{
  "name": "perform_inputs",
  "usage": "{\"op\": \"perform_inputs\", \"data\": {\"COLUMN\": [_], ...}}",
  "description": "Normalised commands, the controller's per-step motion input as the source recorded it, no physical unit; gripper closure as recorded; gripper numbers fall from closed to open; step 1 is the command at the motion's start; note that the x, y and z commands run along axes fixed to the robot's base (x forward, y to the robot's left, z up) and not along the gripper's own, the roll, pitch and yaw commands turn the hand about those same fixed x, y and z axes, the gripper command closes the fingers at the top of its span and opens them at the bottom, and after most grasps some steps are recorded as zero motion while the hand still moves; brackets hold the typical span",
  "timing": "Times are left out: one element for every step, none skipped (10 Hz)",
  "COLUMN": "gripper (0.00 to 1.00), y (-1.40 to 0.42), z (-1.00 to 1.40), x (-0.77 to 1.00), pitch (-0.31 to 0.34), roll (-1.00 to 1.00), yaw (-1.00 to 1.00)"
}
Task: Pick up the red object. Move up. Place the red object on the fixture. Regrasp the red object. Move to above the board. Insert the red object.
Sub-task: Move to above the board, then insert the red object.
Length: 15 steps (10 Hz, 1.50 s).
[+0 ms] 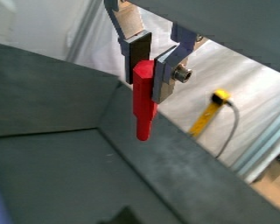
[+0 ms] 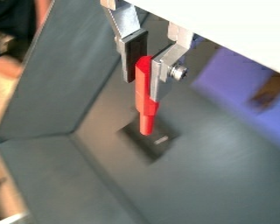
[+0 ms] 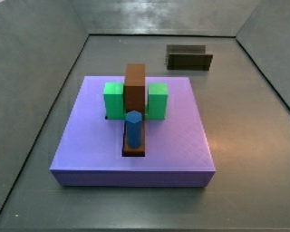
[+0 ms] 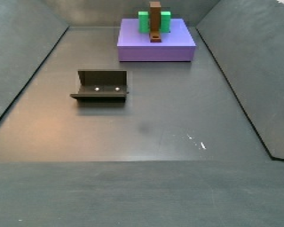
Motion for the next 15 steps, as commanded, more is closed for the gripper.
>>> {"op": "perform_inputs", "data": {"gripper": [1.00, 1.00, 1.00, 1.00, 1.00, 1.00, 1.00, 1.00, 1.00, 1.00, 1.00, 1.00, 1.00, 1.00, 1.00], "y": [-1.40, -0.85, -0.58, -0.25, -0.14, -0.07, -0.02, 0.01, 0.02, 0.02, 0.01, 0.01, 0.00, 0.02, 0.18], "z": [0.28, 0.18, 0.11, 0.05, 0.04, 0.02, 0.01, 0.01, 0.00, 0.00, 0.00, 0.00, -0.03, -0.15, -0.51], "x": [-0.99, -0.62, -0.44, -0.22, -0.16, -0.12, -0.09, -0.07, -0.05, -0.05, -0.04, -0.03, 0.00, 0.00, 0.00], "pitch": [0.064, 0.070, 0.075, 0.077, 0.074, 0.064, 0.057, 0.048, 0.025, 0.011, -0.010, -0.013, 0.000, -0.004, -0.030], "roll": [-1.00, -1.00, -1.00, -1.00, -1.00, -1.00, -1.00, -0.97, -0.73, -0.58, -0.34, -0.23, 0.00, 0.00, 0.00], "yaw": [-0.11, -0.11, -0.10, -0.09, -0.09, -0.08, -0.07, -0.06, -0.04, -0.03, -0.02, -0.01, 0.00, 0.00, 0.00]}}
